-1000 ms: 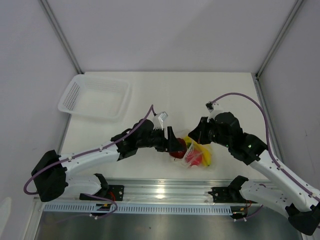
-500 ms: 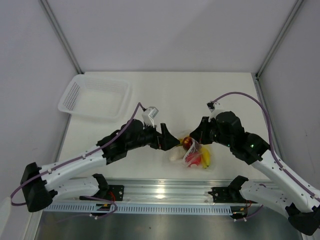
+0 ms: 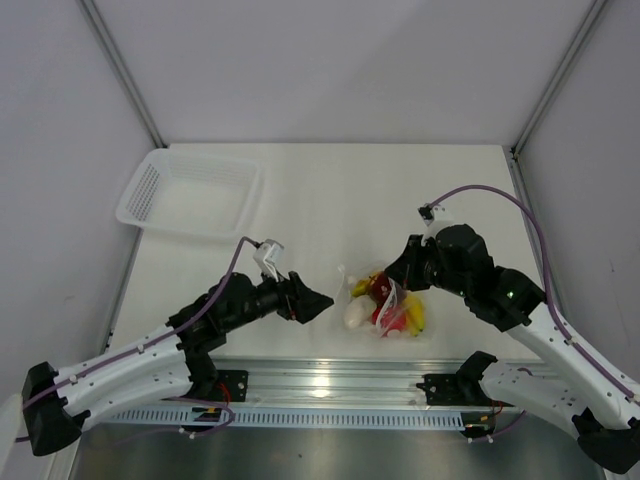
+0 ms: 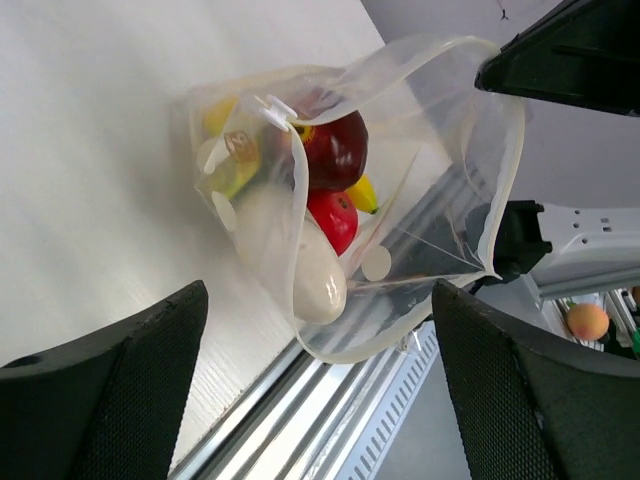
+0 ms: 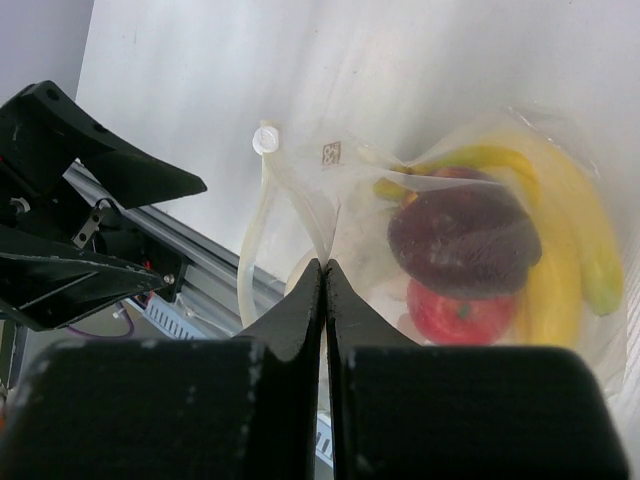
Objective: Place the food in the zip-top bag and seal the zipper
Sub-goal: Place the fake fruit in the zipper food storage bag, then adjust the zipper food storage bag at the center of the board.
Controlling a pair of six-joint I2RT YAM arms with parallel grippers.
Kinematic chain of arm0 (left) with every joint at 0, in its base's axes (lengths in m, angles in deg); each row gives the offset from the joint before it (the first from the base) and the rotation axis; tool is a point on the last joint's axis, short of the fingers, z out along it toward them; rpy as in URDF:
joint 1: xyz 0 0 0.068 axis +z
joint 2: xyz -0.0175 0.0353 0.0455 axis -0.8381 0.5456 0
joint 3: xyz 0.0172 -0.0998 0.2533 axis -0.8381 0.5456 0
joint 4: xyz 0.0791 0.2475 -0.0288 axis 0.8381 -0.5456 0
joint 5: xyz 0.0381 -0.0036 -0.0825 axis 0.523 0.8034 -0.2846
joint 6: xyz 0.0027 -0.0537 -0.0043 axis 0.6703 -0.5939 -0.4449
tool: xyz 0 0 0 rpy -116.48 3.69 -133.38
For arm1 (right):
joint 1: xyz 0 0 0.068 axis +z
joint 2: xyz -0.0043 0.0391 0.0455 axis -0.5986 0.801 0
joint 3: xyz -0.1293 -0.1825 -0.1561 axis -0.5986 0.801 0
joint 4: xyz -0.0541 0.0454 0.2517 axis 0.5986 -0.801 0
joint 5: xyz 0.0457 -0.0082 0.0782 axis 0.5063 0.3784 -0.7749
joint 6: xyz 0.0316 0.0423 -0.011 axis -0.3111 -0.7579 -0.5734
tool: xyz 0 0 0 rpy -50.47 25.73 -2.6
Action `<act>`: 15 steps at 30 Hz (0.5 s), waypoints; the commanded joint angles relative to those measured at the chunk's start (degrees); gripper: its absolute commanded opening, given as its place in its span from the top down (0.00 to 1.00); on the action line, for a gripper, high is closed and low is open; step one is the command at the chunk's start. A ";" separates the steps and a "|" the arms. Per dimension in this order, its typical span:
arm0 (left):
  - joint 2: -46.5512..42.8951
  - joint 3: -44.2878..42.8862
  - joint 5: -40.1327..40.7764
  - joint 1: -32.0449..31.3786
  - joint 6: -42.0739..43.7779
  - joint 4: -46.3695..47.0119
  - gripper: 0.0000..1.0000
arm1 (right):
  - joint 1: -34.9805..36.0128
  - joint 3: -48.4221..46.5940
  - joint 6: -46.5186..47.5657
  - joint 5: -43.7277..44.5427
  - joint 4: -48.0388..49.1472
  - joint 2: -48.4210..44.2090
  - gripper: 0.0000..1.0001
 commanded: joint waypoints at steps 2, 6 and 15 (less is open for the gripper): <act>3.08 -2.88 -4.36 -0.23 2.88 0.20 0.16 | -0.29 -2.27 0.77 0.89 -0.17 -1.09 1.00; 7.14 -1.58 -7.53 -0.23 1.84 2.89 0.28 | -0.29 -2.44 0.68 0.89 -0.09 -0.83 1.00; 15.48 -1.57 -11.23 -0.32 -0.55 7.65 0.36 | -0.29 -2.27 0.59 0.89 -1.14 -0.39 1.00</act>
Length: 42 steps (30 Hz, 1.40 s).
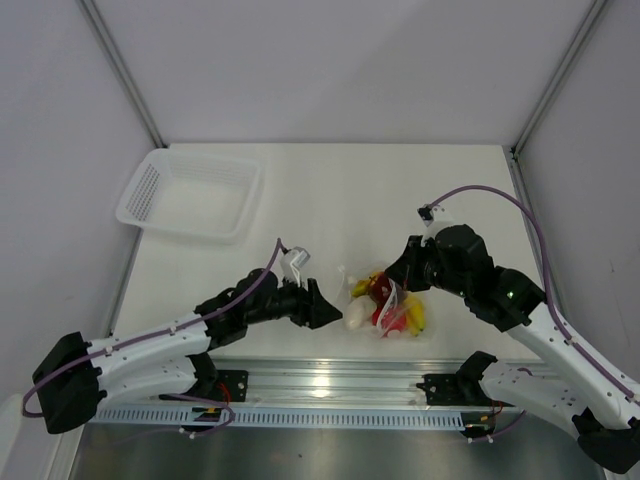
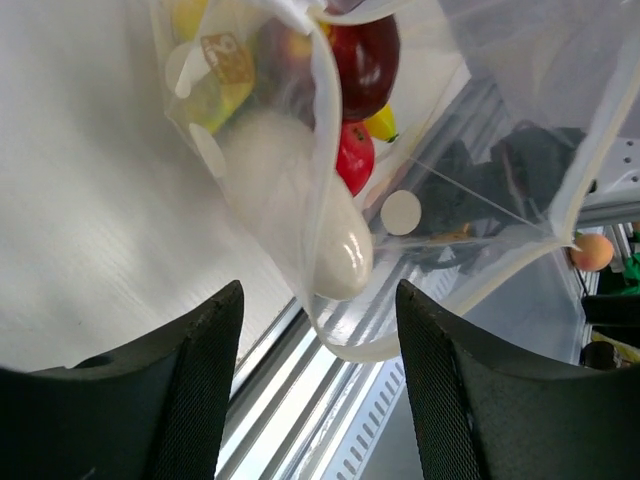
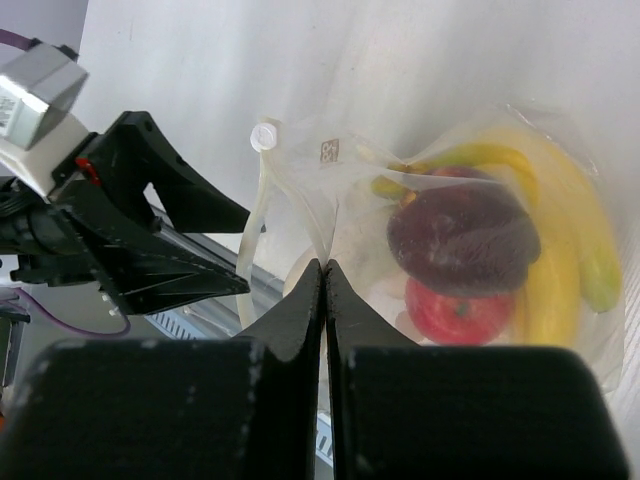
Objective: Place the food in the zip-top bag and seal the zipper
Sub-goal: Adjust the zipper food storage bag at the center of the board.
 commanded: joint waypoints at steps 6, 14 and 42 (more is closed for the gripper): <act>5.43 -4.47 -3.62 -0.21 0.33 1.23 0.49 | -0.25 -2.44 0.11 2.43 -1.27 -0.67 1.00; 10.71 -8.16 -10.74 -0.30 0.34 4.57 0.99 | -0.16 -2.71 0.28 3.67 -3.47 -1.82 1.00; 4.02 -13.77 -6.35 0.75 -0.13 -9.91 0.99 | -0.25 1.53 -0.08 1.57 1.10 -1.13 1.00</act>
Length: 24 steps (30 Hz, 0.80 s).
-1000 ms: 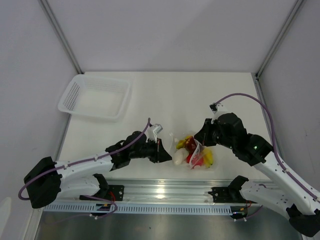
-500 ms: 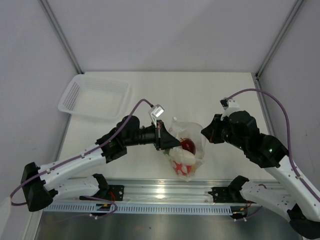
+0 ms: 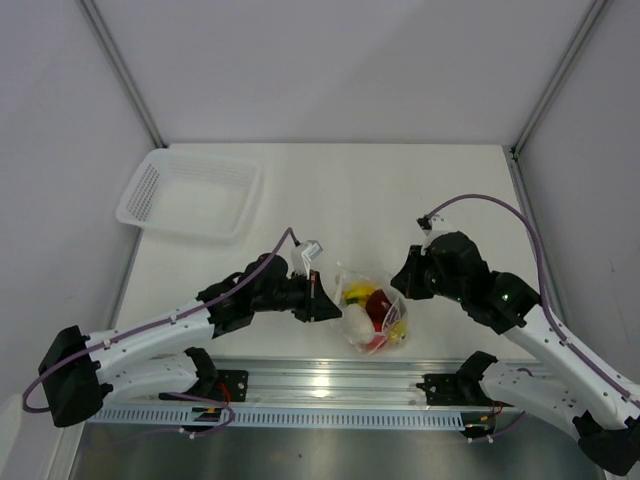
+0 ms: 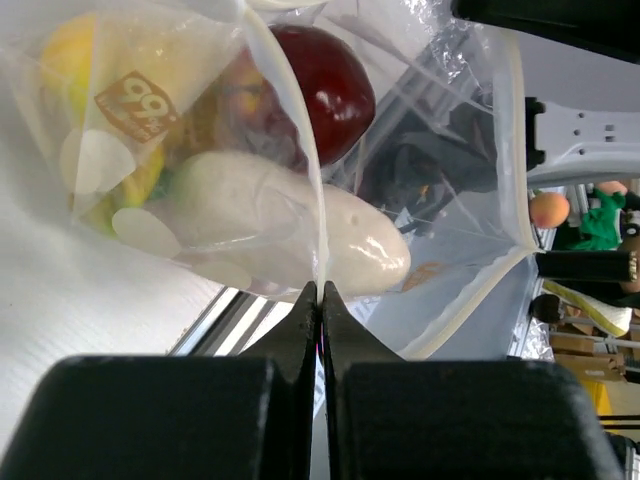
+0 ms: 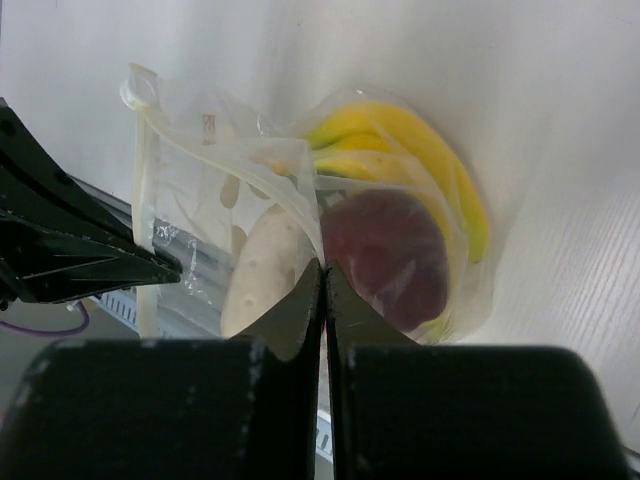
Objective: Place the food in the zip-top bag and seal the zipper
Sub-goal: Adjust the zipper food storage bag at the center of the board.
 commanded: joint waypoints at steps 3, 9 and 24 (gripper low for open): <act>0.58 -13.27 1.36 0.73 5.69 -6.43 0.99 | -0.12 -7.30 1.33 0.34 2.01 1.75 1.00; -2.93 -14.01 -1.80 0.56 2.11 -2.14 0.99 | -0.12 -11.11 1.16 1.31 -1.16 -0.88 1.00; 3.21 -16.70 0.21 2.05 12.90 -10.38 0.99 | 0.23 -3.63 -2.70 -7.11 0.33 -4.40 1.00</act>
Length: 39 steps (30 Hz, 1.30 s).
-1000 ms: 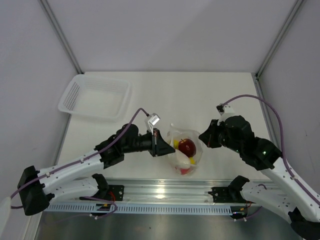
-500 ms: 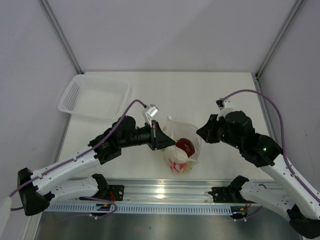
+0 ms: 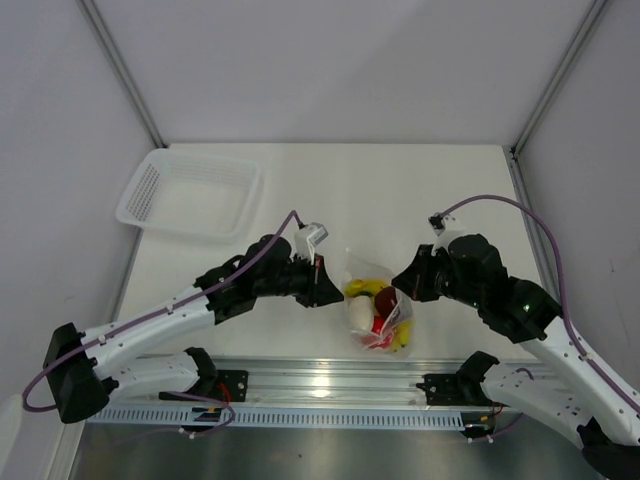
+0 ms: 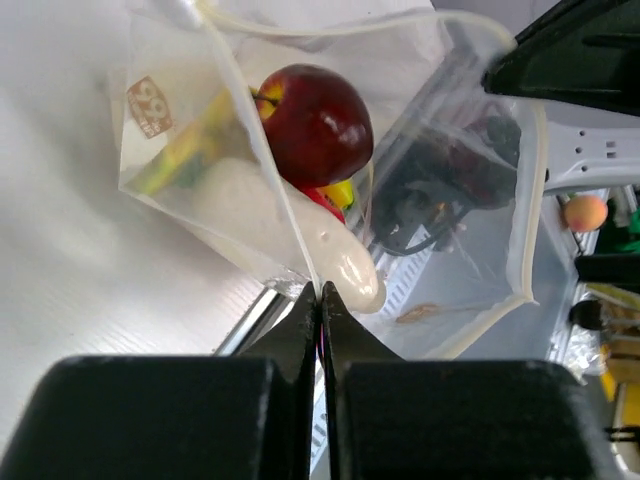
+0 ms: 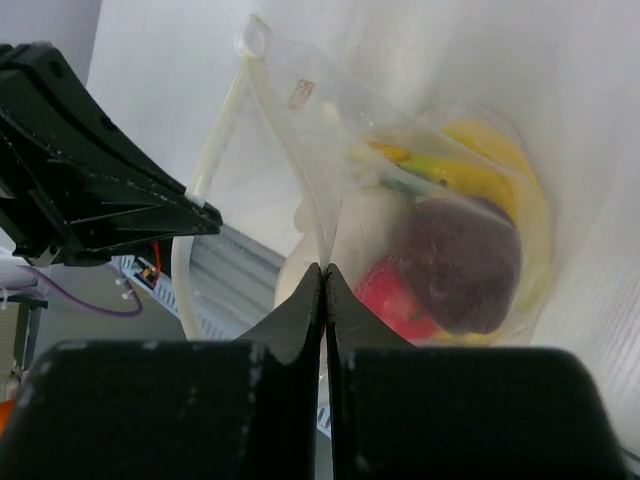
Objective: Place the food in the zip-top bag and seal the zipper
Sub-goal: Adjust the zipper food storage bag at the center of the board.
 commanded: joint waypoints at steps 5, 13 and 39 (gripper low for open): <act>3.64 -10.51 -2.35 2.66 10.73 -4.16 0.99 | 2.69 2.26 -3.98 -8.90 5.22 -0.99 1.00; 6.72 -9.36 -12.19 5.66 16.25 -1.79 0.99 | 4.81 3.67 -4.95 -10.83 12.17 5.33 0.97; 12.52 -13.14 -32.60 13.31 34.02 -2.05 0.99 | -1.43 -12.41 0.24 -8.74 4.89 16.32 0.44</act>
